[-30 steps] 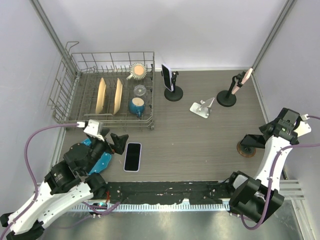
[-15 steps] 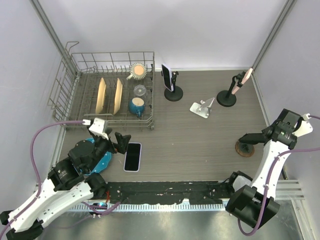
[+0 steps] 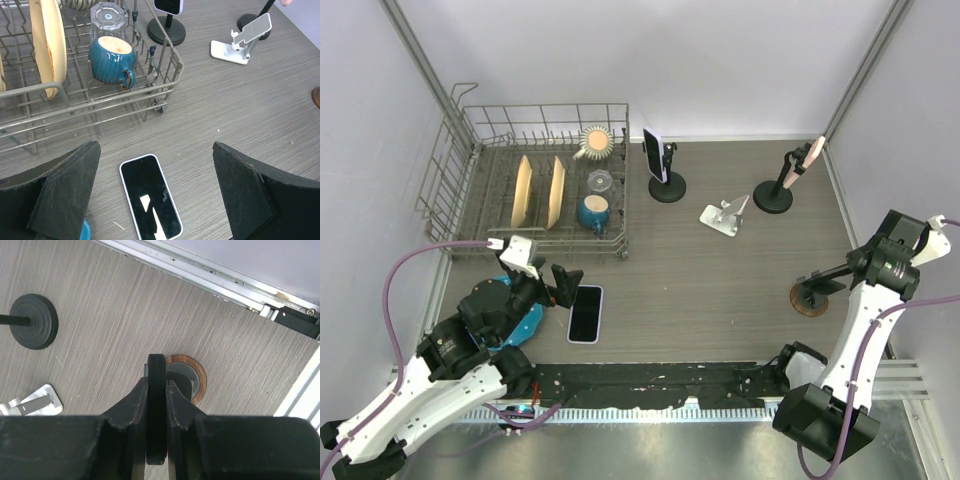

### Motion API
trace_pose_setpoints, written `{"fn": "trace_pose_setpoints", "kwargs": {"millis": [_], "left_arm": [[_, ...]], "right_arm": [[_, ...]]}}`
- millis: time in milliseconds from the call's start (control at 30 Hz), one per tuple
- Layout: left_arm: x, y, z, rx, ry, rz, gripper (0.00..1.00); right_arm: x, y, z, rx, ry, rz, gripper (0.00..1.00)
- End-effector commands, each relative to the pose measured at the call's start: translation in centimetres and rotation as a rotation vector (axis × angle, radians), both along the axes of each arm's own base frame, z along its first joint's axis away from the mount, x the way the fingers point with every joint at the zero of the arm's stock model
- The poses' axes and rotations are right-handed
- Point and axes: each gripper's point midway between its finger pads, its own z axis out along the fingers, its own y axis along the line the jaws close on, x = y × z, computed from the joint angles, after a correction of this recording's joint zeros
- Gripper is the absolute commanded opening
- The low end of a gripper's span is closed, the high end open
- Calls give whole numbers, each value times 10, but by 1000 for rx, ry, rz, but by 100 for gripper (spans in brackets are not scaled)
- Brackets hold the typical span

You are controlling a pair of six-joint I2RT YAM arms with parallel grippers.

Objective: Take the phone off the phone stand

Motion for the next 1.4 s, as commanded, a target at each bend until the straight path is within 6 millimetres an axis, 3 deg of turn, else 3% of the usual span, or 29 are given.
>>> {"fn": "trace_pose_setpoints", "kwargs": {"millis": [0, 133, 267, 400, 500, 667, 833, 900, 933, 1133, 1367], "left_arm": [[3, -4, 4, -8, -15, -10, 100], [2, -7, 5, -8, -17, -24, 100], [-2, -18, 4, -10, -27, -94, 100], [-9, -35, 14, -38, -49, -194, 100], [-14, -46, 23, -68, -65, -252, 100], [-14, -60, 26, -47, -62, -313, 100], [-23, -108, 6, -3, 89, -509, 100], [-26, -123, -1, 33, 120, -543, 100], [-18, -127, -7, 75, 124, -508, 100], [-31, -176, -20, 278, 38, -559, 100], [-36, -226, -18, 246, -4, -595, 100]], "right_arm": [[4, 0, 58, -117, -106, 29, 1], [6, 11, 89, -176, -167, 94, 1], [20, 38, 124, -221, -286, 269, 1], [42, 94, 136, -155, -398, 581, 1], [49, 122, 135, -105, -441, 727, 1], [52, 162, 129, -16, -498, 914, 1], [47, 202, 117, 105, -566, 1086, 1], [46, 208, 105, 133, -557, 1111, 1], [44, 213, 102, 142, -555, 1130, 1], [35, 238, 67, 268, -531, 1227, 1], [26, 257, 43, 335, -502, 1284, 1]]}}
